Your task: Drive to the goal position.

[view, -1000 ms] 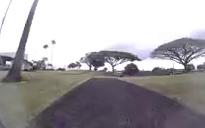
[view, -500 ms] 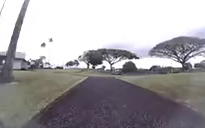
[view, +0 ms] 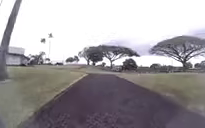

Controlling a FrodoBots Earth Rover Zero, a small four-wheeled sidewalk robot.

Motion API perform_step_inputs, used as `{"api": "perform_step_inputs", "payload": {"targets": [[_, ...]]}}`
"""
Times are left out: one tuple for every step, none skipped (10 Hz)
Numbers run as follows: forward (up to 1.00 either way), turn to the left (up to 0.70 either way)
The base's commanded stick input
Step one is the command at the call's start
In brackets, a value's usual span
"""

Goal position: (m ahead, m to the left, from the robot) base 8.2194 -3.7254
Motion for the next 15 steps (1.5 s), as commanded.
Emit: {"api": "perform_step_inputs", "payload": {"targets": [[0.80, 0.00], [0.80, 0.00], [0.80, 0.00], [0.80, 0.00], [0.80, 0.00], [0.80, 0.00], [0.80, 0.00], [0.80, 0.00], [0.80, 0.00], [0.80, 0.00], [0.80, 0.00], [0.80, 0.00], [0.80, 0.00], [0.80, 0.00], [0.80, 0.00]]}}
